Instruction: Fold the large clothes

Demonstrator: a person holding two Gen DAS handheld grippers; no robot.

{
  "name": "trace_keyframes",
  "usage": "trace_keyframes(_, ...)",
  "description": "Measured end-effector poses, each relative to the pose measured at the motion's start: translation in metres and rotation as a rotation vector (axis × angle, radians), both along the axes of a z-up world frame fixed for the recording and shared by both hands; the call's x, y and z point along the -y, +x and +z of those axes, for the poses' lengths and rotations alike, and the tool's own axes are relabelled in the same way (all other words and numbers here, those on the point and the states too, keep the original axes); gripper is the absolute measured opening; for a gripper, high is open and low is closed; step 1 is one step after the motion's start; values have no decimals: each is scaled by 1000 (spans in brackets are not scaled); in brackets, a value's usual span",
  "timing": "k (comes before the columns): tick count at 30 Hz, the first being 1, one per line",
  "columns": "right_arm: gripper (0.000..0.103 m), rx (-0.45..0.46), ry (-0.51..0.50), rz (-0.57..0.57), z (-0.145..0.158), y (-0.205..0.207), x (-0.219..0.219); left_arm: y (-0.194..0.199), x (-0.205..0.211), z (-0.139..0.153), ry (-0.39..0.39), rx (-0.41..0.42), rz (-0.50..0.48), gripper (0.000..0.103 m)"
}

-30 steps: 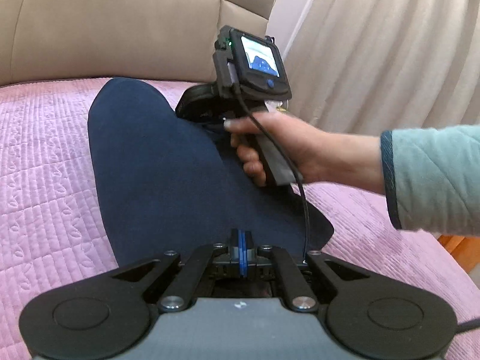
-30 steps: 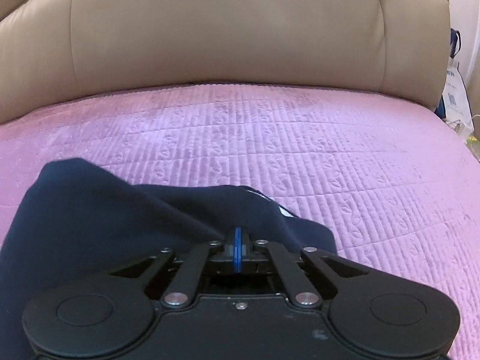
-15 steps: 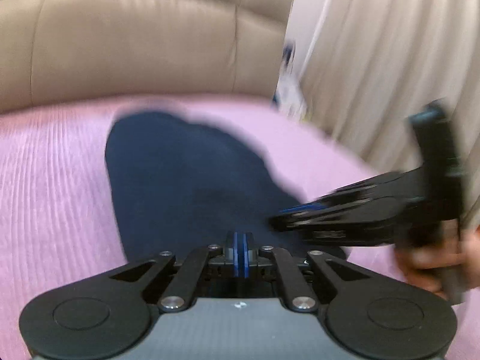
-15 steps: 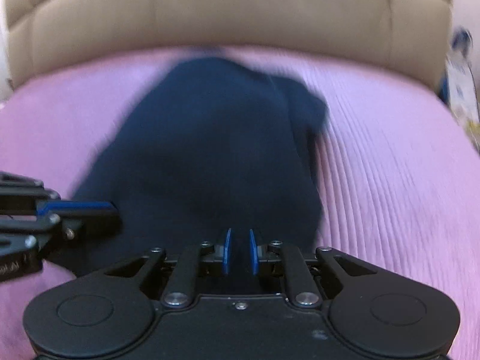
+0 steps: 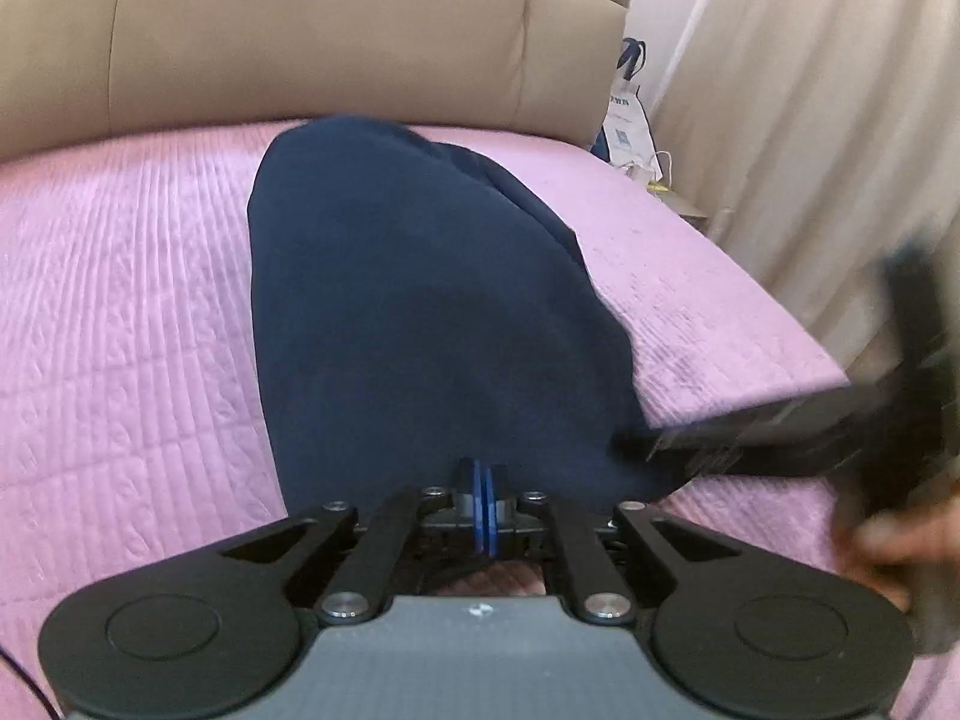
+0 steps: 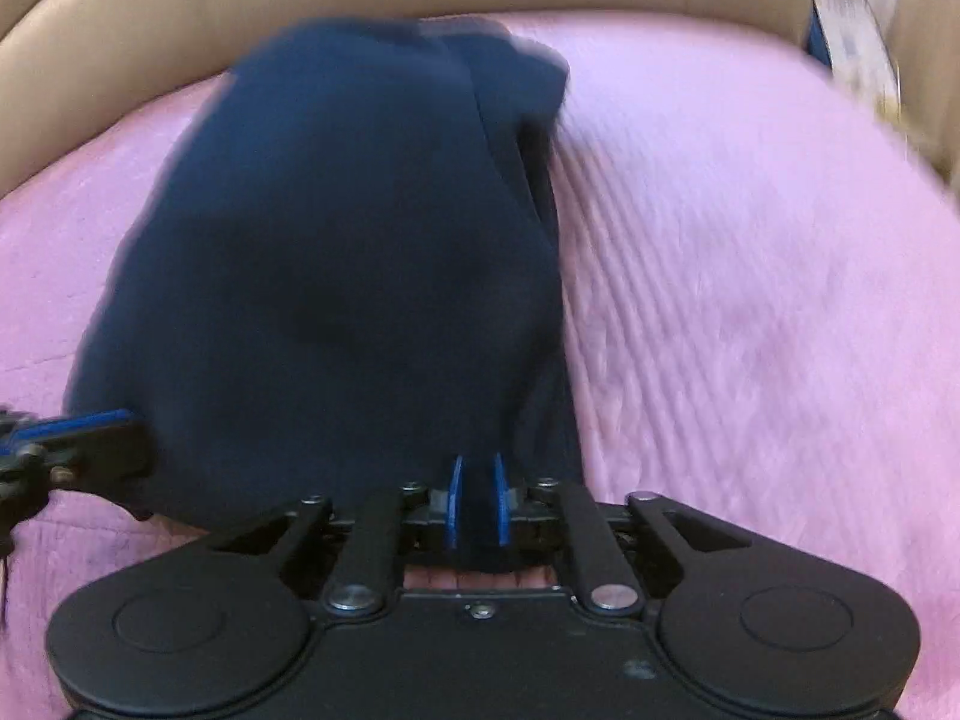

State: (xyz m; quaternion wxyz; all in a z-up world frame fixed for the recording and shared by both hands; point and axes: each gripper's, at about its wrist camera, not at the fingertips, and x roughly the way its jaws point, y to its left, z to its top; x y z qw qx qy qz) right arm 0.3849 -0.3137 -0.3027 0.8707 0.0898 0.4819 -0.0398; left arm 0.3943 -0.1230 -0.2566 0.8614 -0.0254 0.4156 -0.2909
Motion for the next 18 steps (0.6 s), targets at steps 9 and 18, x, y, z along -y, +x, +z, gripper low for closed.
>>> trace_keyframes(9, 74, 96, 14, -8, 38, -42, 6, -37, -17, 15, 3, 18, 2, 19)
trace_keyframes(18, 97, 258, 120, -43, 59, -4, 34, 0, -48, 50, -105, 85, 247, 75)
